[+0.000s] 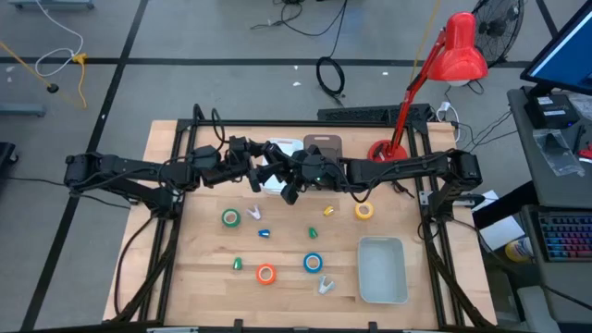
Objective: Pick and place Stapler, Stapler remover, tape
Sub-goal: Put the black stapler into the white bin
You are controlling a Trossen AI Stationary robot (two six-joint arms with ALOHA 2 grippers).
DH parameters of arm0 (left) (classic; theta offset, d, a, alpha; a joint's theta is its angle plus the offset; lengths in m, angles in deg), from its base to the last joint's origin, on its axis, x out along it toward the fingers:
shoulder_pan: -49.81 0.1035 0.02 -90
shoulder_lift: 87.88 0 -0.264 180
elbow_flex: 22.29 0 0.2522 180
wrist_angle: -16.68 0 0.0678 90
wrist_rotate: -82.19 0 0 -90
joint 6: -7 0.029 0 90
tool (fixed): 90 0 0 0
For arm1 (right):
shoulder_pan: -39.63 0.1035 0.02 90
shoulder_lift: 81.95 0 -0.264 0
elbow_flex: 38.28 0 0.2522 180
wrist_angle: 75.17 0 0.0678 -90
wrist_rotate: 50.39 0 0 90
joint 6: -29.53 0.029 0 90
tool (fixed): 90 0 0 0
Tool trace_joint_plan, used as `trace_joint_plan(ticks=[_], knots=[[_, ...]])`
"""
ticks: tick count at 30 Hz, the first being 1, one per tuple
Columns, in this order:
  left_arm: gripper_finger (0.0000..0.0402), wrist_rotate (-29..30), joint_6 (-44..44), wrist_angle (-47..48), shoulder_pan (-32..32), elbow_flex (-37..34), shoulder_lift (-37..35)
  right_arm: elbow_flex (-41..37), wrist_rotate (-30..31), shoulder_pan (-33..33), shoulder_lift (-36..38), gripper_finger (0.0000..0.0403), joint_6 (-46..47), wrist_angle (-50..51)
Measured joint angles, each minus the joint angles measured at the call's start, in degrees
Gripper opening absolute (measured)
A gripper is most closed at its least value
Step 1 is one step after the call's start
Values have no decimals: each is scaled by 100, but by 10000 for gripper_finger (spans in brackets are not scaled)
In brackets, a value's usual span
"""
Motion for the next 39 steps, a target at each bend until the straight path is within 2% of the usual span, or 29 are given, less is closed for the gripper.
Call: trace_joint_plan(ticks=[7, 10, 12, 16, 35, 39], knots=[[383, 111, -197, 130, -11, 0, 0, 0, 35, 0, 0, 121, -339, -61], [378, 317, -351, 288, -11, 0, 2, 0, 299, 9, 0, 121, -615, -63], [370, 496, -471, 295, -11, 0, 2, 0, 490, 29, 0, 121, -824, -61], [348, 782, -731, 296, -13, 0, 2, 0, 506, 50, 0, 121, -968, -89], [254, 1060, -1052, 260, -42, 4, 58, 1, 777, 76, -201, 121, -1272, -645], [249, 1174, -1278, 266, -44, 4, 74, -2, 777, 72, -201, 121, -1185, -654]])
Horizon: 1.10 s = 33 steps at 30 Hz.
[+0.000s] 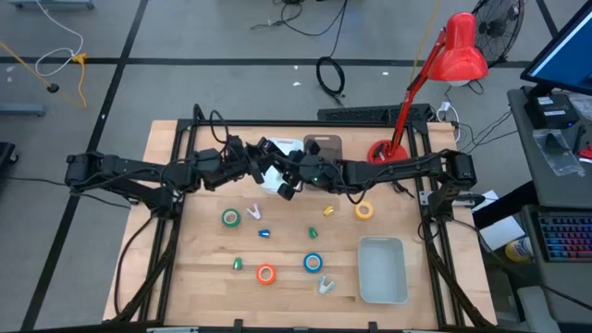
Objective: Pick and place Stapler, Stapler remover, tape
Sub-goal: Put the black stapler into the white bin
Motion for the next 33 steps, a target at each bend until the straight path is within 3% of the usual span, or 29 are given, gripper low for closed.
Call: trace_joint_plan(ticks=[18, 33], knots=[[240, 377, -257, 85, 7, -7, 9, -4, 48, 2, -184, 121, 118, -380], [238, 255, -153, 155, 22, -4, 7, -2, 306, 131, -184, 123, -147, -236]])
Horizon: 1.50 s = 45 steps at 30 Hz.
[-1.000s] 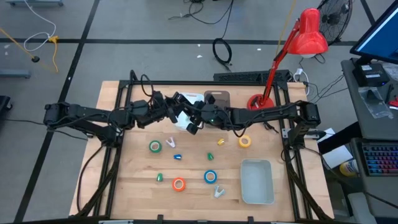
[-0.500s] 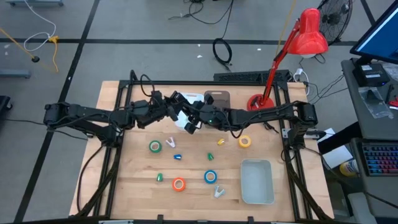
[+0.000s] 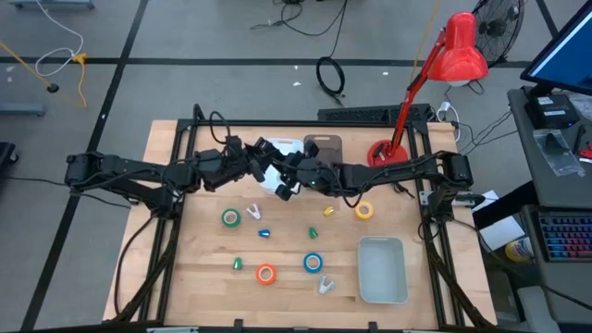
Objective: Pick and place Stapler, Stapler remover, tape
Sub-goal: Put the black stapler into the white bin
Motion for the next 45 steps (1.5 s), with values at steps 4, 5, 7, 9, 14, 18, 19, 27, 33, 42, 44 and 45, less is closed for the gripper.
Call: trace_joint_plan(ticks=[4, 5, 7, 9, 14, 18, 19, 27, 33, 42, 44, 45], knots=[[235, -28, -47, -3, 0, 0, 0, 0, -5, -7, 2, 140, -36, 14], [229, -54, -49, 1, 2, 0, 0, 0, -6, -7, 5, 145, -41, 16], [215, -50, -52, 8, 4, 0, 0, 0, -2, -4, 11, 152, -47, 25], [209, -50, -54, 12, 7, 0, 0, 0, -14, -4, 13, 153, -14, 22], [208, -55, -58, 10, 7, -2, 0, 0, -62, -4, 13, 147, 82, 25], [208, -96, -37, 15, 7, -2, -1, 2, -107, -4, 15, 153, 90, 76], [208, -119, -25, 28, 7, -7, -11, 10, -146, -4, 21, 156, 92, 147], [204, -246, 136, 353, 1, -13, -125, 33, -364, 4, 100, 177, -73, 740], [203, -198, 154, 737, 82, -13, -245, 33, -681, -2, 107, 202, -174, 1082], [203, -311, 150, 1278, 383, -9, -299, 16, -634, -2, 278, 239, -246, 2360], [203, -422, 150, 1308, 549, -9, -244, 17, -621, -4, 392, 238, -290, 2714], [203, -498, 150, 1344, 650, -9, -209, 12, -621, -4, 457, 236, -315, 2892]])
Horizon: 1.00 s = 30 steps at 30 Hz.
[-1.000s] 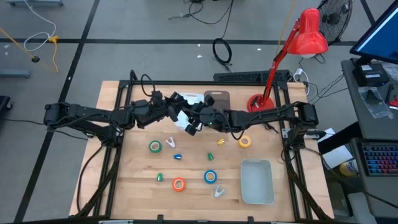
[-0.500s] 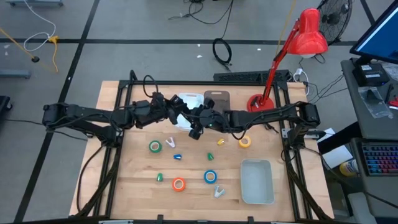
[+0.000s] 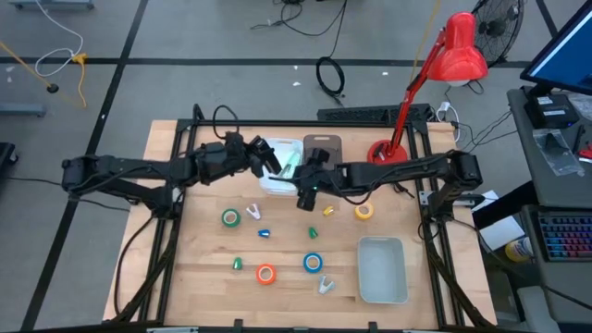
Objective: Pick and place Stapler, Stapler remover, tape
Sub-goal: Put the black stapler into the white bin
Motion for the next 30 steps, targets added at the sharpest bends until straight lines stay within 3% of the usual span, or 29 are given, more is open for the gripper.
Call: trace_joint_plan(ticks=[9, 13, 16, 23, 30], knots=[[202, -1179, 114, 15, 935, 135, 735, 3, 18, -15, 296, 224, 62, 684], [202, -1568, 394, 245, 1230, 640, 1286, -4, 2, -15, 331, 226, 222, 774], [202, -1849, 560, 957, 1367, 1247, 1775, -67, 0, -15, 332, 224, 340, 718], [202, -2044, 684, 2770, 1518, 2562, 2561, -382, -3, -15, 325, 224, 738, 755], [202, -1962, 808, 3350, 1618, 3010, 2776, -522, -6, -7, 325, 226, 895, 770]])
